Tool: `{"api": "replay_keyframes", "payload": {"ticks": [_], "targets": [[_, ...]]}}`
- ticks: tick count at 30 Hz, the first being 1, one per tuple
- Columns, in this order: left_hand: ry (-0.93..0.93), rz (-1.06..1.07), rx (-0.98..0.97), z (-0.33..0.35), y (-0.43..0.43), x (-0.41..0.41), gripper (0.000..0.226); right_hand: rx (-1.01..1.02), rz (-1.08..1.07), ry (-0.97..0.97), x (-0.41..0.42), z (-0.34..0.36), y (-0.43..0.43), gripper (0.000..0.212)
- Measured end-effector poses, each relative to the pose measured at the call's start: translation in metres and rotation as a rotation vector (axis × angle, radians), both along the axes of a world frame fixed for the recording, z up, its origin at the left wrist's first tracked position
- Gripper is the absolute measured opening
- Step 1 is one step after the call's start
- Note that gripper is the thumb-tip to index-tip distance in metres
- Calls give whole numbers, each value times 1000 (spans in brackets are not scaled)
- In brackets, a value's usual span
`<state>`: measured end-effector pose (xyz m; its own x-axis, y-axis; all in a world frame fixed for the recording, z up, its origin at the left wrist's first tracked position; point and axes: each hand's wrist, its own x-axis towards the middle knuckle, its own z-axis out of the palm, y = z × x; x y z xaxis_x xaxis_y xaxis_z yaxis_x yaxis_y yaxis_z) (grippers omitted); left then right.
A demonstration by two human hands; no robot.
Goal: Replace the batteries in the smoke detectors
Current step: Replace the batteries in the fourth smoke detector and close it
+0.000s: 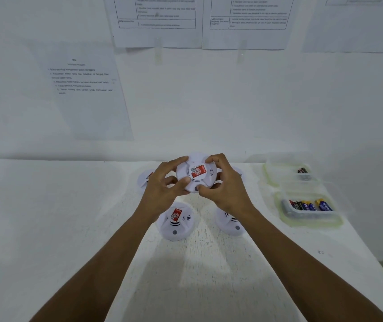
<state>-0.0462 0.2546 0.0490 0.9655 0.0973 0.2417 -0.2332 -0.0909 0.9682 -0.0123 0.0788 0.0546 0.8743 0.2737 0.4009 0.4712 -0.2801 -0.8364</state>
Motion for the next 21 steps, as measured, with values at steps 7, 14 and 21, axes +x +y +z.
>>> {"api": "replay_keyframes", "payload": {"ticks": [7, 14, 21], "targets": [[-11, 7, 7, 2, -1, 1, 42, 13, 8, 5, 0, 0, 0, 55], [-13, 6, 14, 4, -2, 0, 41, 26, 21, 36, 0, 1, -3, 52], [10, -31, 3, 1, 1, 3, 39, 92, 110, 150, 6, 5, -16, 36]]}}
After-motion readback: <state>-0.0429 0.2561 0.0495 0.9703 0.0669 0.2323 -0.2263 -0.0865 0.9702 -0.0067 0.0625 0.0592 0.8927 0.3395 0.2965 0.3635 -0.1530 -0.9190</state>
